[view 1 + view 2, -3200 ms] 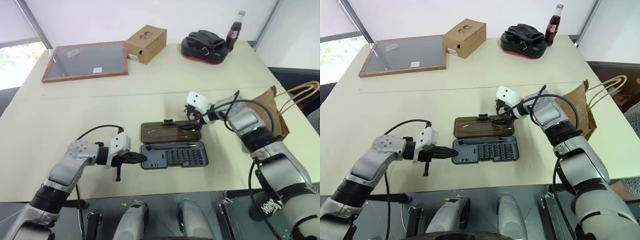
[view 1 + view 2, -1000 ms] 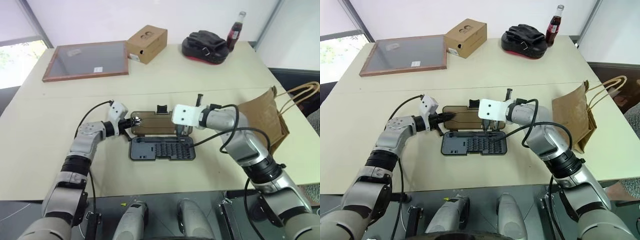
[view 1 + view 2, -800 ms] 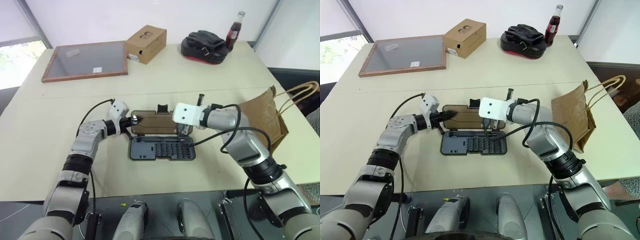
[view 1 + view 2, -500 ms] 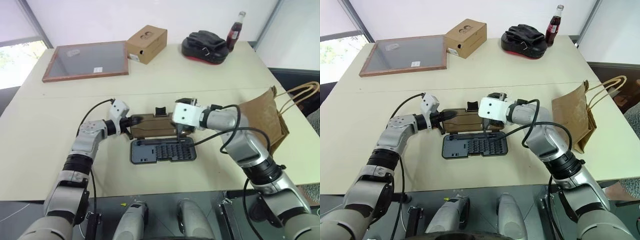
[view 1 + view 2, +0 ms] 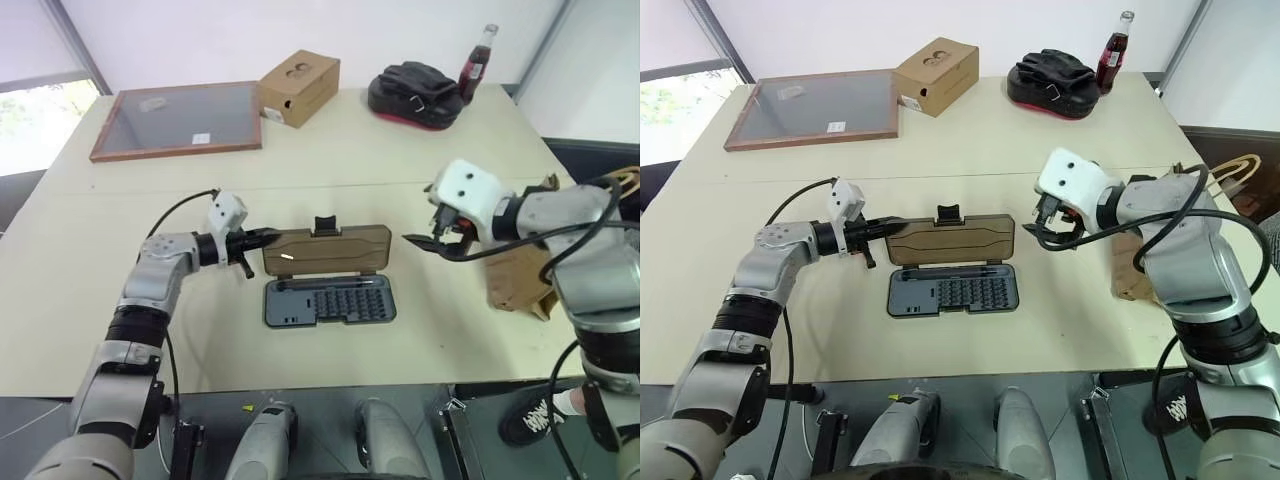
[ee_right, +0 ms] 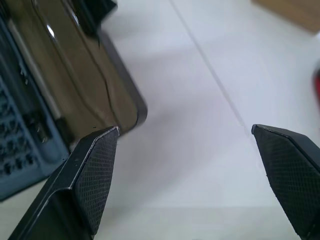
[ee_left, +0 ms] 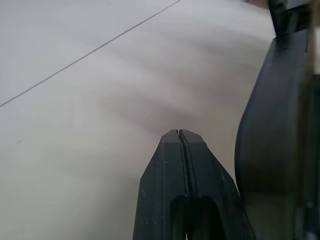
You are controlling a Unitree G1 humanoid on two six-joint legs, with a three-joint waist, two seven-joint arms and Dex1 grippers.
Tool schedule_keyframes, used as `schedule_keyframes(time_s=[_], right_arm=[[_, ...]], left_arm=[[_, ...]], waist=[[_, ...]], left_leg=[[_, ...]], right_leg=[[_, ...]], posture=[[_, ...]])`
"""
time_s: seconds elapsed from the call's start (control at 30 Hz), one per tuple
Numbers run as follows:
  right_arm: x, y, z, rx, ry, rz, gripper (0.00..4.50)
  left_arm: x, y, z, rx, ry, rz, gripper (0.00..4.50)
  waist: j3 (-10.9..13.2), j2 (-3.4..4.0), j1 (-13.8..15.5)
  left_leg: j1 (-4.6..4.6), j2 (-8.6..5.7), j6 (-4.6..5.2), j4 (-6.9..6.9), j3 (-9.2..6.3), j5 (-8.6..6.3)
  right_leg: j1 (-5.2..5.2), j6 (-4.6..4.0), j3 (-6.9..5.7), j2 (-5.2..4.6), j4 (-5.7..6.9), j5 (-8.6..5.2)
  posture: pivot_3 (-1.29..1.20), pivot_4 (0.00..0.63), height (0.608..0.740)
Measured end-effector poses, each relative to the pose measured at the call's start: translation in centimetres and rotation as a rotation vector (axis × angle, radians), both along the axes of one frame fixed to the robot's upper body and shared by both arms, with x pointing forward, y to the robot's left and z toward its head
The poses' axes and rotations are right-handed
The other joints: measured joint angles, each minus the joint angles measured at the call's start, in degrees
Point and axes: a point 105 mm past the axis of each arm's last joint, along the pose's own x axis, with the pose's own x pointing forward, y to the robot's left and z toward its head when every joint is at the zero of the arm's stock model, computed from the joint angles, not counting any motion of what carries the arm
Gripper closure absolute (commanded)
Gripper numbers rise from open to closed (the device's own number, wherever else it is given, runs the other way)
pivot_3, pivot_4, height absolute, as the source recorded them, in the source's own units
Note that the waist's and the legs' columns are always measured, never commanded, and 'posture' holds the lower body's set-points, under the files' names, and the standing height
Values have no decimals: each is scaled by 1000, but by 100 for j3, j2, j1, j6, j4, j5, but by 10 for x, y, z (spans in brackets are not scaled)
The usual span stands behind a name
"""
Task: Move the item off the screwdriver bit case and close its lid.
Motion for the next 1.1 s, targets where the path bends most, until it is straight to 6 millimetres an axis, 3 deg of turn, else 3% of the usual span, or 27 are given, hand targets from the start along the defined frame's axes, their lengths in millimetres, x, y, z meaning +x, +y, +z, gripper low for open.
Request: schedule_keyframes(time_s=[0.3, 0.63, 0.8, 0.93, 1.1], right_arm=[[-4, -17, -8, 6, 12, -89, 58], [-2, -30, 2, 76, -13, -159, 58], [-5, 0, 0, 248, 62, -80, 58], [-20, 22, -8, 324, 168, 4, 1731], [-58, 58, -31, 432, 423, 155, 4467]], left_arm=[[-28, -4, 26, -18, 90, -170, 4500], [-85, 9, -2, 109, 273, -330, 4500], [-73, -3, 6, 75, 231, -318, 4500], [-51, -9, 20, 63, 164, -293, 4500], [-33, -29, 28, 72, 110, -340, 4500]], waist=[[0, 0, -2], [1, 2, 10], [1, 0, 49], [2, -1, 40], [1, -2, 26]], left_leg=[[0, 3, 0, 0, 1, 0], [0, 6, 1, -4, 2, -1], [-1, 5, 1, 2, -3, -1], [-2, 2, 3, 2, -2, -1], [-2, 2, 4, 5, -2, -2]], right_leg=[[0, 0, 0, -1, 0, 0], [0, -2, 0, -2, -2, -2], [6, -1, -4, -3, -5, -1], [7, 0, -5, -4, -7, -1], [8, 1, -5, -4, -5, 0]], posture=[[0, 150, 740], [0, 150, 740], [0, 150, 740], [0, 150, 740], [0, 150, 740]])
